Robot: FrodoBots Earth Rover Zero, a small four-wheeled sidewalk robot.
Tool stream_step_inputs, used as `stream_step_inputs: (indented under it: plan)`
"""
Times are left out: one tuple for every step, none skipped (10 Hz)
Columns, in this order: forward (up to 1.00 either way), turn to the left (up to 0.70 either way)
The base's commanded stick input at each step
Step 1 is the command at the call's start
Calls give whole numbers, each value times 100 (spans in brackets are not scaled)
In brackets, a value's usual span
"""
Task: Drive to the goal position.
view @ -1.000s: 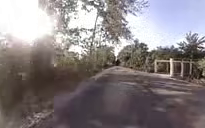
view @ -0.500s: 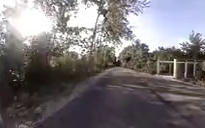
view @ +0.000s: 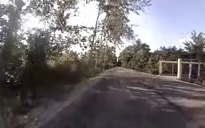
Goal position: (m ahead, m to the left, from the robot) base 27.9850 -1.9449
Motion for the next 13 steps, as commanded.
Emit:
stream_step_inputs:
  plan:
    - [70,-28]
    - [70,-13]
    - [70,0]
    - [70,0]
    - [70,0]
    - [70,0]
    - [70,0]
    - [70,0]
    - [70,0]
    - [70,0]
    - [70,0]
    - [70,0]
    - [70,0]
